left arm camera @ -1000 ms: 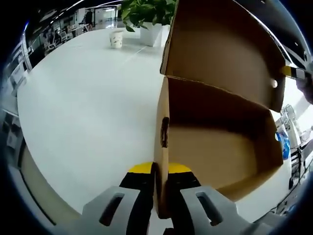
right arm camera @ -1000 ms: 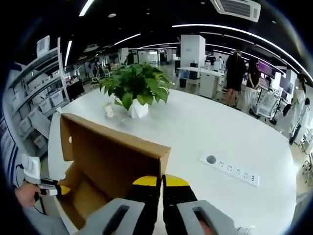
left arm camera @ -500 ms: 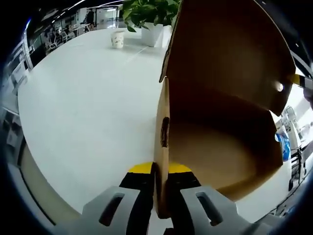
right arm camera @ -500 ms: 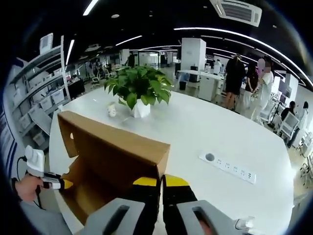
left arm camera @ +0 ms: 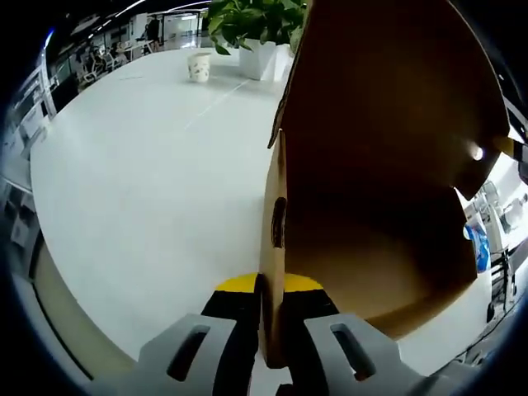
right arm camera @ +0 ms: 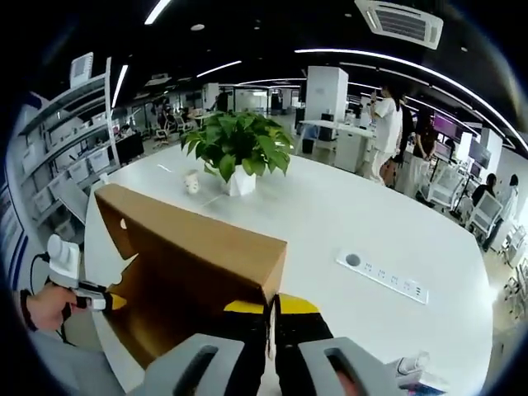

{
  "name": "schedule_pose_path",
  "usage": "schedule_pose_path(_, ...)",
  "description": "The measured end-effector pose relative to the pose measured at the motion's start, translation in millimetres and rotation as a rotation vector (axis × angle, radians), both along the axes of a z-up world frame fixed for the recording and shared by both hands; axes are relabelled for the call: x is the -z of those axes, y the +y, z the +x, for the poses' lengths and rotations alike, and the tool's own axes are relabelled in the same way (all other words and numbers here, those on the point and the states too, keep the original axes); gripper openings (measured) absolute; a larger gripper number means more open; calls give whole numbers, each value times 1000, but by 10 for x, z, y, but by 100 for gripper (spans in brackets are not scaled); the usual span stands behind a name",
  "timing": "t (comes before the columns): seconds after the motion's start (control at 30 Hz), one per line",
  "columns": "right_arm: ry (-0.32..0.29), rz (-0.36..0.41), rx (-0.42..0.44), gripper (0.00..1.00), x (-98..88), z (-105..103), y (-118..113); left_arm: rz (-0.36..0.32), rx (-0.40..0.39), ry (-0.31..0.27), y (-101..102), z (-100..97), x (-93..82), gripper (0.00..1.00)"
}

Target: Operate the shoe box by opening the lid, removing the specified soft item, and placing it in the target area until the item is outside and the box remains undamaged.

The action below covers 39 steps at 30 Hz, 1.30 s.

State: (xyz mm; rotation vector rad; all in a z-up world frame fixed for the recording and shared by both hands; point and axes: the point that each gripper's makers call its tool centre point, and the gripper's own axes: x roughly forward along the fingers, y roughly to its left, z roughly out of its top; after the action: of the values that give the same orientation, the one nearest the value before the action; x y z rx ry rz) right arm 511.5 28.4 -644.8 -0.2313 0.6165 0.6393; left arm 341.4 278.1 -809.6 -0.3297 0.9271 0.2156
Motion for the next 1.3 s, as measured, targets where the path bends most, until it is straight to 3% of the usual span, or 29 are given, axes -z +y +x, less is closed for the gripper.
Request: schedule_pose_path(1.3, -85, 3, 69, 0, 168, -449, -144, -12, 4, -24, 5, 11, -14, 6)
